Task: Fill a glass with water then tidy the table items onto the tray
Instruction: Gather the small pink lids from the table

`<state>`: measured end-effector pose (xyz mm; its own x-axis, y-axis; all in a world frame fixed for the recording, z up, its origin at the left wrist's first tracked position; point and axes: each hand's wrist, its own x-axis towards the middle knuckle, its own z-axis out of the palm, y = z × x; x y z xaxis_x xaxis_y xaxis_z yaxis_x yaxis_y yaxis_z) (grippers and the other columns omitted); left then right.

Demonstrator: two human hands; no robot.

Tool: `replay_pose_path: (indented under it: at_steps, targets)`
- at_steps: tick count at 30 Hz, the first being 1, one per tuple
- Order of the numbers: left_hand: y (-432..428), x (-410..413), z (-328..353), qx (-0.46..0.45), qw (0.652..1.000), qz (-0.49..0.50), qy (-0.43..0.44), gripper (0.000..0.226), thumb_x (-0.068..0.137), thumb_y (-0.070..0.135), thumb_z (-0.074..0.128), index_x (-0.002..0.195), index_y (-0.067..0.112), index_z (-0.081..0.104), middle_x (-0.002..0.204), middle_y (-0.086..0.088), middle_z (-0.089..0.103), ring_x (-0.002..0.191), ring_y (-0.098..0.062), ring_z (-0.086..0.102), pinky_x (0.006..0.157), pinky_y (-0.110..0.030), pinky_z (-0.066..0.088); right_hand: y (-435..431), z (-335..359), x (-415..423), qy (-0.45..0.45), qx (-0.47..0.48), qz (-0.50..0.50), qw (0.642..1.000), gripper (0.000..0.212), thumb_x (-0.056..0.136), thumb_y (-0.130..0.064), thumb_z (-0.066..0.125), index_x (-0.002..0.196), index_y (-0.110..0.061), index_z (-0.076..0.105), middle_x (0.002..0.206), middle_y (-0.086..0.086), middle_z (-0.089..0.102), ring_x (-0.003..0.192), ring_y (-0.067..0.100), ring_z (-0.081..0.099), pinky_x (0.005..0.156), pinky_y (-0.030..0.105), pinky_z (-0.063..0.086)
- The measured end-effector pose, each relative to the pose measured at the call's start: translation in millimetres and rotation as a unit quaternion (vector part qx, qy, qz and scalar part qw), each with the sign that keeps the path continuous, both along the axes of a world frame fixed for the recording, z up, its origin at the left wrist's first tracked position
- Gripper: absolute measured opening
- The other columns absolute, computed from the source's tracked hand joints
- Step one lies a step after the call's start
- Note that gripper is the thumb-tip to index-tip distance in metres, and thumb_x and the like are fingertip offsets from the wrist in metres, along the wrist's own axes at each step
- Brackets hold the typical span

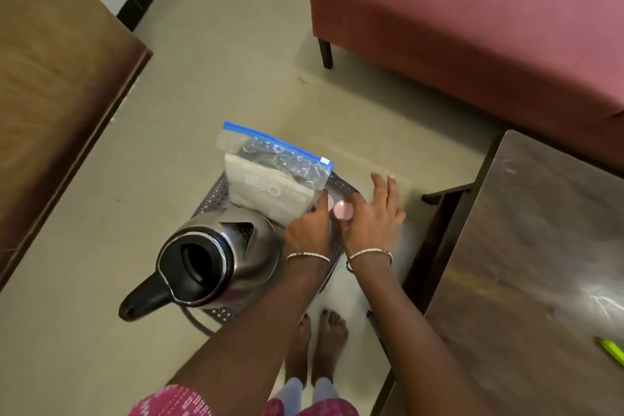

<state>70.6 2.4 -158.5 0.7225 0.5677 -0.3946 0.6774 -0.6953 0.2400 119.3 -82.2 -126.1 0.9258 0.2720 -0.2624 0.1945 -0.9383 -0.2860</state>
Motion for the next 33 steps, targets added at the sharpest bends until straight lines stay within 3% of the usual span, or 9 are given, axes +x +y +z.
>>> replay_pose_path:
  at_steps: [5, 16, 21, 25, 28, 33]
  targets:
    - [-0.1, 4.2, -8.2, -0.004, 1.0, 0.015, 0.004, 0.051, 0.095, 0.041, 0.047, 0.142, 0.038, 0.03, 0.087, -0.013, 0.069, 0.081, -0.036, 0.069, 0.059, -0.033, 0.038, 4.9, -10.4, 3.1, 0.015, -0.036, -0.003, 0.999, 0.018, 0.091, -0.028, 0.056, 0.104, -0.029, 0.069, 0.161, 0.004, 0.022, 0.152, 0.029, 0.005, 0.101, 0.041, 0.029]
    - [9.1, 0.5, -13.2, -0.021, 1.0, 0.002, 0.014, 0.049, 0.099, 0.05, 0.033, 0.146, 0.044, 0.022, 0.1, -0.014, 0.07, 0.09, -0.036, 0.068, 0.07, -0.04, 0.051, 12.4, -17.3, 6.5, 0.041, -0.027, -0.032, 0.998, 0.022, 0.089, -0.029, 0.061, 0.11, -0.029, 0.068, 0.16, 0.002, 0.025, 0.151, 0.027, 0.009, 0.102, 0.041, 0.029]
    - [6.3, -6.1, -2.9, -0.022, 0.999, -0.012, 0.02, 0.053, 0.101, 0.039, 0.038, 0.148, 0.046, 0.015, 0.097, -0.011, 0.07, 0.085, -0.035, 0.068, 0.068, -0.039, 0.052, 9.6, -11.7, 2.7, 0.06, -0.005, -0.027, 0.998, 0.038, 0.081, -0.029, 0.071, 0.118, -0.029, 0.063, 0.158, 0.002, 0.027, 0.15, 0.026, 0.015, 0.105, 0.042, 0.03]
    - [-0.2, -17.8, 19.9, -0.011, 0.999, -0.049, 0.02, 0.051, 0.099, 0.033, 0.042, 0.147, 0.04, 0.025, 0.126, -0.004, 0.06, 0.089, -0.034, 0.068, 0.07, -0.04, 0.052, -3.2, 8.7, -14.5, 0.045, 0.096, -0.067, 0.992, 0.045, 0.074, -0.026, 0.074, 0.118, -0.022, 0.064, 0.145, 0.007, 0.044, 0.139, 0.028, 0.035, 0.101, 0.042, 0.038]
    - [-7.2, -34.0, 42.3, -0.037, 0.997, -0.059, -0.019, 0.046, 0.096, 0.028, 0.044, 0.142, 0.03, 0.039, 0.118, -0.008, 0.063, 0.088, -0.035, 0.067, 0.069, -0.04, 0.051, -23.9, 23.3, -41.7, 0.021, 0.172, -0.122, 0.977, 0.029, 0.08, -0.017, 0.07, 0.109, -0.016, 0.069, 0.13, 0.009, 0.056, 0.124, 0.028, 0.049, 0.1, 0.038, 0.042]
    - [-22.3, -64.8, 96.8, -0.121, 0.982, -0.087, -0.117, 0.023, 0.093, 0.013, 0.048, 0.112, 0.012, 0.061, 0.107, -0.011, 0.064, 0.092, -0.033, 0.063, 0.076, -0.042, 0.051, -65.6, 64.1, -92.8, 0.045, 0.175, -0.194, 0.964, 0.015, 0.086, -0.01, 0.065, 0.098, -0.016, 0.072, 0.107, 0.002, 0.064, 0.106, 0.022, 0.056, 0.088, 0.023, 0.038]
